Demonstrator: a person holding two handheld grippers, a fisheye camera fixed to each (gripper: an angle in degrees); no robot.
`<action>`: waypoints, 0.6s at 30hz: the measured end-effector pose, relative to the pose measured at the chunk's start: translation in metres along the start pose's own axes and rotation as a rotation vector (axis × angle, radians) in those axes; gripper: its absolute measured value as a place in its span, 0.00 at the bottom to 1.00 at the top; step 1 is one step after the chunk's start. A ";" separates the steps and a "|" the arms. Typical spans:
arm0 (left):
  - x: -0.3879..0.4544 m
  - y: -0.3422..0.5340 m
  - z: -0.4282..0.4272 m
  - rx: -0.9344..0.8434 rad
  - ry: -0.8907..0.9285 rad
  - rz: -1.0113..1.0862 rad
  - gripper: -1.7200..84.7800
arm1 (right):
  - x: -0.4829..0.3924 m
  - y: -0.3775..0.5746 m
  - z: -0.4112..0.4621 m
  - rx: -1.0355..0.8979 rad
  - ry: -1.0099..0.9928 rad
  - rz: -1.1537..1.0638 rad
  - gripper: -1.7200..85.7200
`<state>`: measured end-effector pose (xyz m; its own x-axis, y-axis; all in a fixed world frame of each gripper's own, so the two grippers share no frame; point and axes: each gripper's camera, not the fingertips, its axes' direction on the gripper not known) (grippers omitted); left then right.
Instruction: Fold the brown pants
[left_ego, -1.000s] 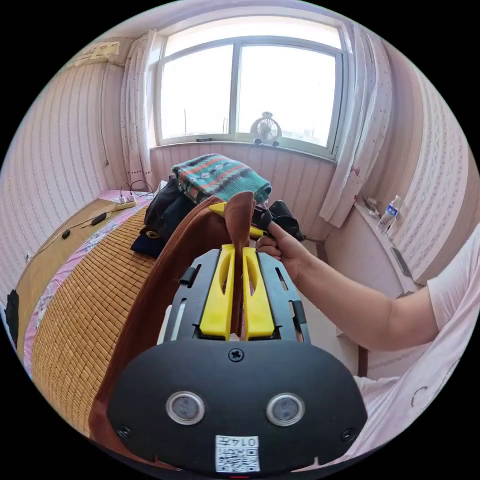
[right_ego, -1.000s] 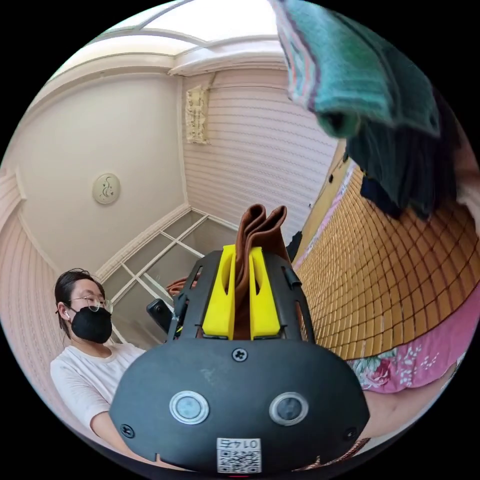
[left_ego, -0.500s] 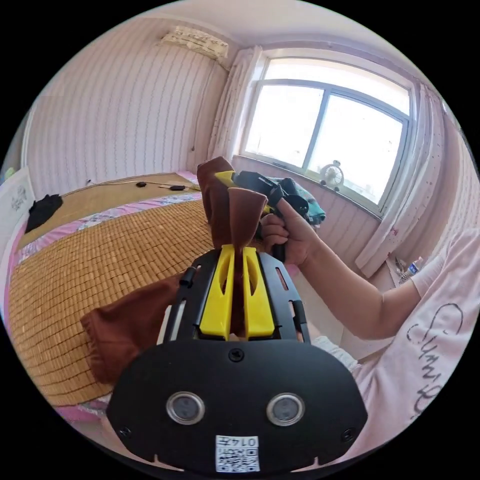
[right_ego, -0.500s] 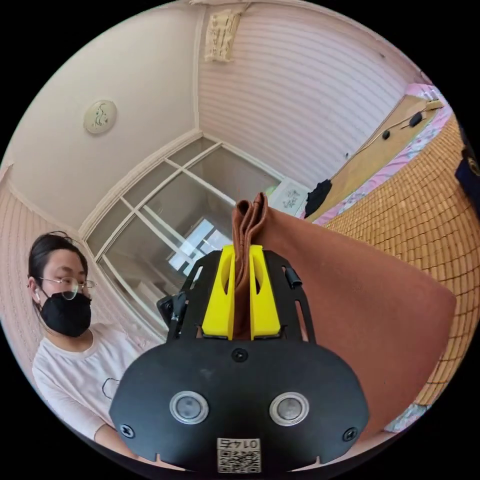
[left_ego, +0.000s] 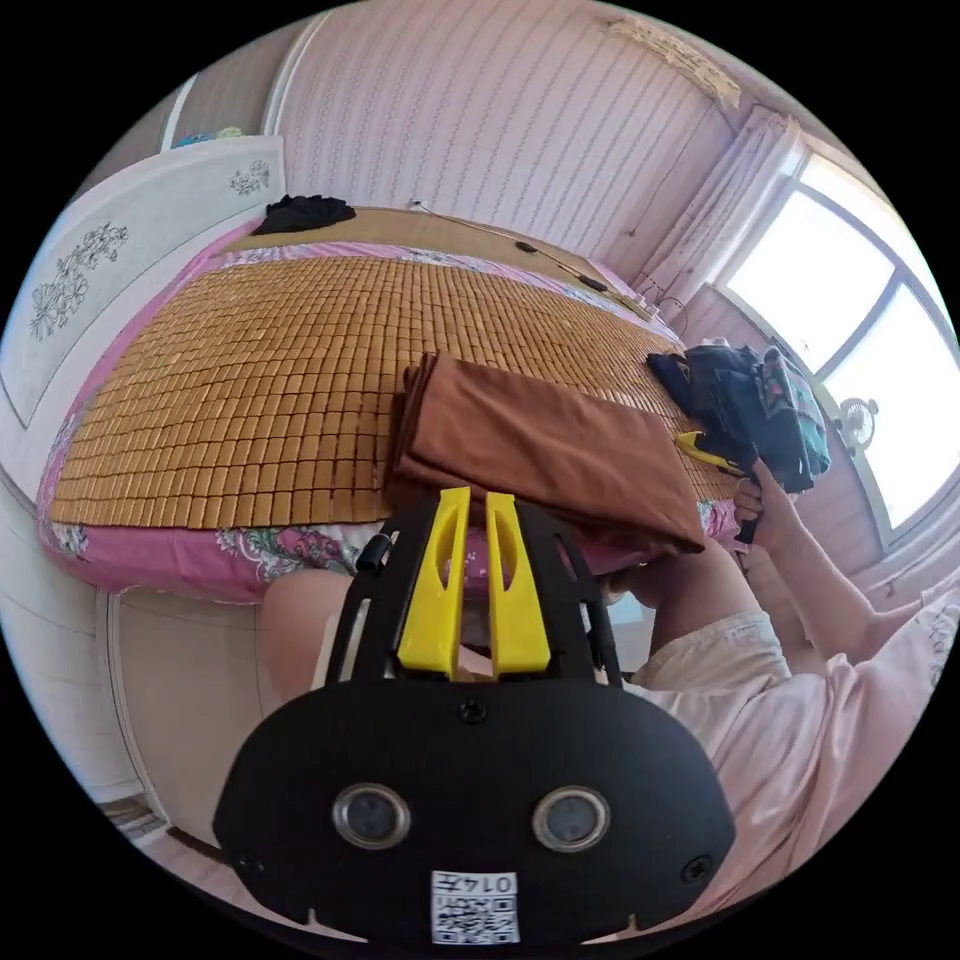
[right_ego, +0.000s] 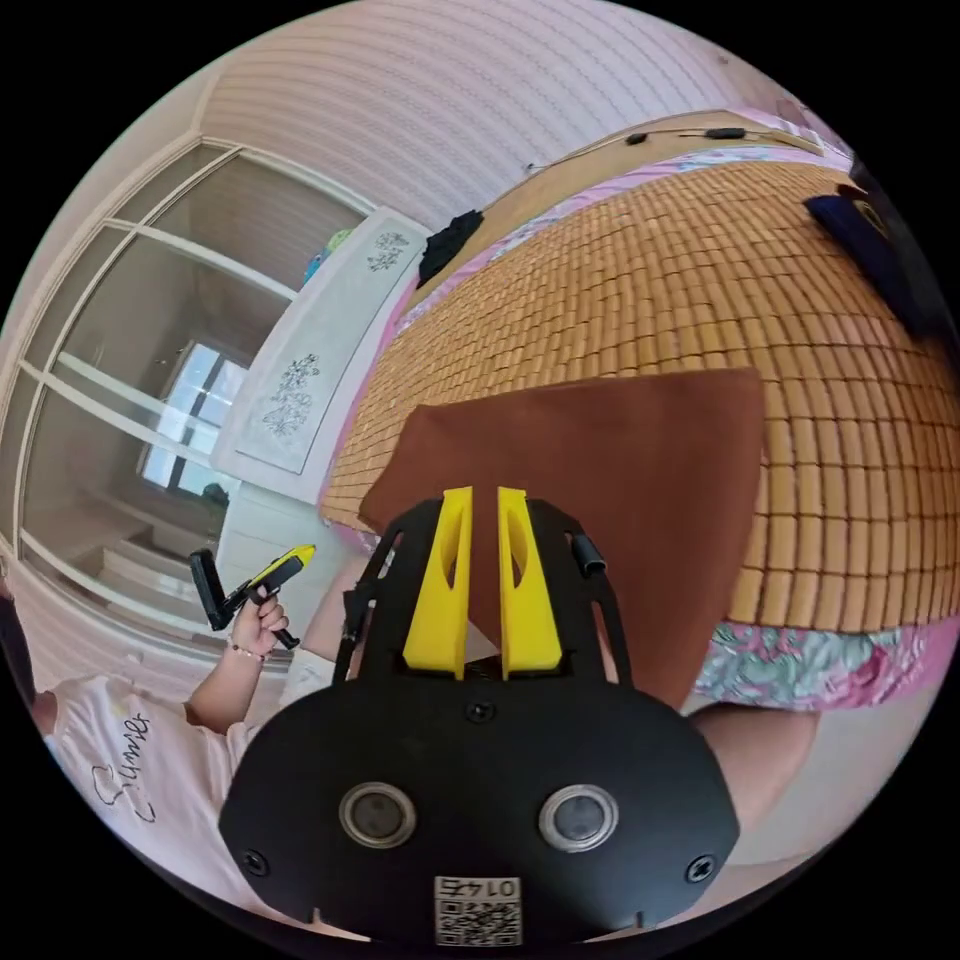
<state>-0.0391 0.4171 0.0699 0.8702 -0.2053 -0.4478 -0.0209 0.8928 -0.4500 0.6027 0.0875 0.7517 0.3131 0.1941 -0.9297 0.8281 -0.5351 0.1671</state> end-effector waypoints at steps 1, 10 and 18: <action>0.020 -0.003 0.013 -0.003 0.039 0.104 0.08 | 0.008 0.005 -0.006 0.011 0.037 0.024 0.10; 0.203 0.008 0.093 -0.047 0.225 0.854 0.18 | 0.062 0.051 -0.002 -0.164 0.205 0.212 0.17; 0.265 0.022 0.147 -0.164 0.099 1.005 0.21 | 0.077 0.040 0.002 -0.210 -0.172 0.201 0.07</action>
<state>0.2633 0.4414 0.0553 0.3691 0.5693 -0.7346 -0.7921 0.6062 0.0717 0.6587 0.0789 0.6864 0.4114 -0.0494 -0.9101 0.8410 -0.3644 0.4000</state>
